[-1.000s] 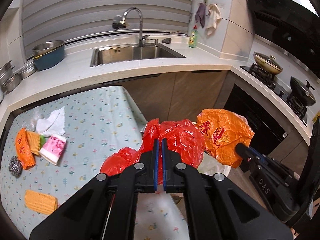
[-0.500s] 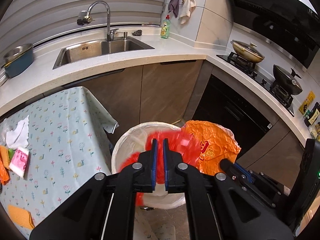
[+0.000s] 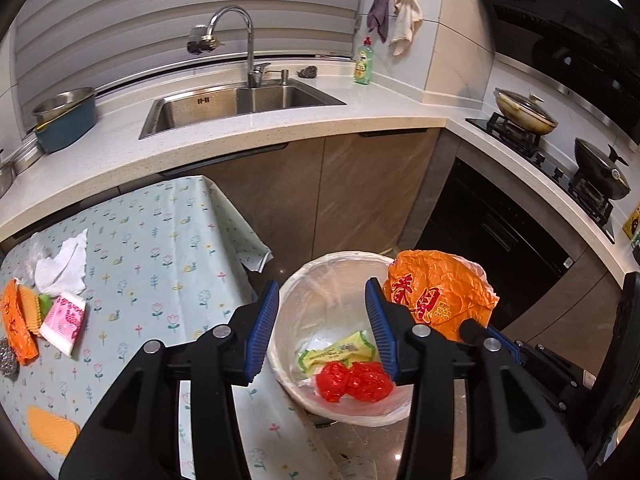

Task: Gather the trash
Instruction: 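Carry both bags over the bin and open both tools to drop them, then return both tools to the table toward the pink cup and orange bag, then grasp the orange printed bag with the left tool while the right tool grasps the pink cup, then carry the orange bag and pink cup over the bin and open both tools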

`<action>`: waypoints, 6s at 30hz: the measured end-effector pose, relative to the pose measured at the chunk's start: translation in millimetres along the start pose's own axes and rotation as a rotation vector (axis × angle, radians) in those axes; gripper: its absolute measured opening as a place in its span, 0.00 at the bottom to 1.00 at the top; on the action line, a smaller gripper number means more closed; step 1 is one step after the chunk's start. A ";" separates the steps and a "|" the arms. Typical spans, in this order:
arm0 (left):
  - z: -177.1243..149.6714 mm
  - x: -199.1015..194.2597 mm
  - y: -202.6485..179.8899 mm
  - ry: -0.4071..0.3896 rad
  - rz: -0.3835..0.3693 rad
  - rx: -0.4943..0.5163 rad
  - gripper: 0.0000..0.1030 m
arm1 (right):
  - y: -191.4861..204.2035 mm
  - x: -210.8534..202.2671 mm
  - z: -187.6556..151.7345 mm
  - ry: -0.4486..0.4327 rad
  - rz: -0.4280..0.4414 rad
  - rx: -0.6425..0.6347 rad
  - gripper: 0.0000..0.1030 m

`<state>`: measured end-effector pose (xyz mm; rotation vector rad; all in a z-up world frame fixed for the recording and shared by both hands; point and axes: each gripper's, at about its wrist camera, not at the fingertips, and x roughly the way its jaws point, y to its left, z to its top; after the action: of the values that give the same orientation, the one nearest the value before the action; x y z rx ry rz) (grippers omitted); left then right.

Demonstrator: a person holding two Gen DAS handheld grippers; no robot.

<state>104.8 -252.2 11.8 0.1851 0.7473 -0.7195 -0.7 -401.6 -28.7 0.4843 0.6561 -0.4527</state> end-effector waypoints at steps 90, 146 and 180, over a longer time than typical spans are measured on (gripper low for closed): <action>-93.6 -38.7 435.9 0.106 0.477 -0.519 0.89 | 388.5 144.4 -121.1 0.251 0.231 -0.451 0.61; -94.8 12.8 453.1 0.217 0.410 -0.604 0.52 | 350.8 131.7 -76.9 0.194 0.290 -0.327 0.03; -22.6 -60.3 235.0 0.046 0.234 -0.299 0.16 | 233.1 18.7 -27.4 -0.006 0.253 -0.173 0.03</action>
<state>215.8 -35.2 14.4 0.0159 0.8516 -0.3764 125.0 -205.4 4.9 0.3949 0.6131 -0.1571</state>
